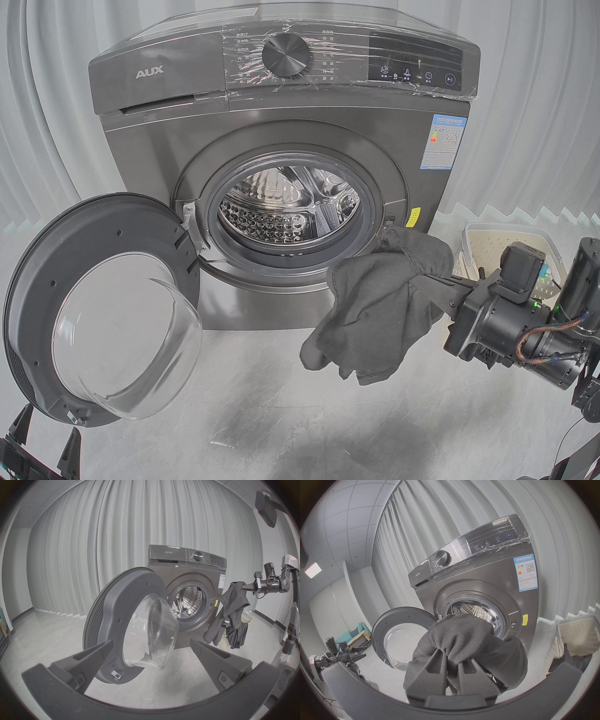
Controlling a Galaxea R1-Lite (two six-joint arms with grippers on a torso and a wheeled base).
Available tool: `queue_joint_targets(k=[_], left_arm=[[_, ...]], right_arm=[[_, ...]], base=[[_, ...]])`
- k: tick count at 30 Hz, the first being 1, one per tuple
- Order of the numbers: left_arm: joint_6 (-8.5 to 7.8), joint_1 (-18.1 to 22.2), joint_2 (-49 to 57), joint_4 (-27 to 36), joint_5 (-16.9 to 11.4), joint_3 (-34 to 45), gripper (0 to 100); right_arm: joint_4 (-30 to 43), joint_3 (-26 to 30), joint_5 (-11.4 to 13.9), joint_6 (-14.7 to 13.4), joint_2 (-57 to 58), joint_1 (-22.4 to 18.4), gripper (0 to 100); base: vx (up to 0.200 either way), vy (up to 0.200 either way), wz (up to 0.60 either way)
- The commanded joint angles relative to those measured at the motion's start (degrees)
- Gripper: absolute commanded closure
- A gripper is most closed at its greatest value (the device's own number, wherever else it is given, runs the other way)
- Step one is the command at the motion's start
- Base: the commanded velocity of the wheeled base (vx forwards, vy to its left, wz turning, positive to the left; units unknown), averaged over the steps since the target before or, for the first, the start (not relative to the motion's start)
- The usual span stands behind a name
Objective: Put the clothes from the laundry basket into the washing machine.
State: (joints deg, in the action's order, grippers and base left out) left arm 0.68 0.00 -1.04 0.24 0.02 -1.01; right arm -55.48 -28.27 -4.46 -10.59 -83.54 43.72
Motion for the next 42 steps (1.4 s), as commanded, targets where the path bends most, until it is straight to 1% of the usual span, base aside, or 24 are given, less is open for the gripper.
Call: queue_joint_targets(k=[1, 3, 5, 7, 8, 11, 12, 13, 16, 18, 20, 22, 23, 25, 27, 28, 30, 31, 32, 33, 34, 36, 39, 42], left_arm=[[0.46, -0.09, 0.42, 0.20, -0.20, 0.84, 0], [-0.07, 0.00, 1.04, 0.02, -0.38, 0.92, 0], [-0.42, 0.09, 1.04, -0.07, -0.55, 1.01, 0], [-0.86, 0.09, 1.04, -0.07, -0.82, 0.92, 0], [-0.86, 0.09, 1.04, -0.77, -1.52, 0.40, 0], [0.90, 0.44, 0.42, -2.62, -6.44, -8.30, 0], [0.90, 0.44, 0.42, -2.62, -6.44, -8.30, 0], [0.99, 1.41, -3.09, -2.53, -12.86, -15.78, 0], [0.72, 2.99, -10.65, -2.44, -22.79, -19.47, 0], [0.55, 3.16, -18.30, -2.62, -27.18, -19.38, 0], [0.20, 2.99, -24.36, -3.06, -29.91, -19.29, 0], [-1.30, 1.93, -30.16, -3.85, -31.93, -19.47, 0], [-3.06, 0.18, -35.44, -5.69, -33.60, -19.47, 0], [-3.76, -2.99, -41.77, -10.35, -33.95, -19.47, 0], [-3.67, -6.86, -46.95, -15.10, -33.33, -19.38, 0], [-3.58, -9.76, -50.73, -18.00, -31.84, -19.12, 0], [-3.50, -11.69, -53.37, -19.58, -30.43, -18.94, 0], [-3.23, -16.61, -58.64, -22.57, -27.53, -18.59, 0], [-3.06, -18.81, -60.58, -23.80, -26.57, -18.50, 0], [-3.06, -18.81, -60.58, -23.80, -26.57, -18.50, 0], [-1.74, -23.91, -66.38, -28.19, -24.19, -18.76, 0], [-0.86, -27.42, -71.03, -32.94, -21.91, -19.47, 0], [-0.16, -30.41, -79.30, -39.00, -19.71, -21.93, 0], [0.37, -30.67, -85.54, -42.96, -19.80, -23.33, 0]], right_arm=[[-1.47, -2.76, -0.81, 0.22, -6.02, 0.49, 100], [-2.97, -3.55, -2.75, 0.49, -7.16, 0.85, 100], [-4.29, -5.22, -6.88, 0.66, -8.57, 1.28, 100], [-3.93, -6.27, -8.37, 0.66, -9.18, 1.55, 100], [-3.32, -7.33, -9.25, 0.49, -9.36, 1.64, 100], [-2.35, -9.87, -10.83, -0.13, -10.59, 1.72, 100], [-2.35, -9.87, -10.83, -0.13, -10.59, 1.72, 100], [-2.09, -13.04, -12.41, -1.27, -11.99, 1.81, 100], [-1.39, -16.91, -12.76, -3.21, -13.58, 3.22, 100], [-0.51, -20.07, -12.85, -3.64, -15.16, 3.48, 100], [-0.95, -22.09, -12.85, -3.73, -17.00, 3.22, 100], [-1.12, -23.59, -12.68, -3.73, -18.50, 3.31, 100], [-1.21, -24.29, -12.24, -3.82, -19.20, 3.39, 100], [-1.21, -24.55, -11.27, -3.82, -19.82, 3.39, 100], [-1.30, -24.82, -10.30, -3.73, -20.61, 2.95, 100], [-1.39, -25.17, -10.22, -3.73, -21.31, 2.87, 100], [-1.39, -25.43, -10.22, -3.64, -21.84, 2.60, 100], [-1.39, -25.96, -10.22, -3.64, -22.19, 2.34, 100], [-1.39, -26.22, -10.22, -3.64, -22.28, 2.25, 100], [-1.39, -26.22, -10.22, -3.64, -22.28, 2.25, 100], [-1.39, -26.75, -10.22, -3.64, -22.37, 2.34, 100], [-1.30, -27.01, -10.22, -3.56, -22.37, 2.34, 100], [-1.30, -27.72, -10.22, -3.21, -22.63, 2.34, 100], [-1.30, -28.68, -10.30, -3.21, -23.51, 2.25, 100]], base=[[0.000, 0.000, 0.00], [0.000, 0.000, 0.00], [0.000, 0.000, 0.00], [0.000, 0.000, 0.00], [0.000, 0.000, 0.00], [0.000, 0.000, 0.00], [0.000, 0.000, 0.00], [0.000, 0.000, 0.00], [0.000, 0.000, 0.00], [0.000, 0.000, 0.00], [0.000, 0.000, 0.00], [0.000, 0.000, 0.00], [0.000, 0.000, 0.00], [0.000, 0.000, 0.00], [0.000, 0.000, 0.00], [0.000, 0.000, 0.00], [0.000, 0.000, 0.00], [0.000, 0.000, 0.00], [0.000, 0.000, 0.00], [0.000, 0.000, 0.00], [0.000, 0.000, 0.00], [0.000, 0.000, 0.00], [0.000, 0.000, 0.00], [0.000, 0.000, 0.00]])
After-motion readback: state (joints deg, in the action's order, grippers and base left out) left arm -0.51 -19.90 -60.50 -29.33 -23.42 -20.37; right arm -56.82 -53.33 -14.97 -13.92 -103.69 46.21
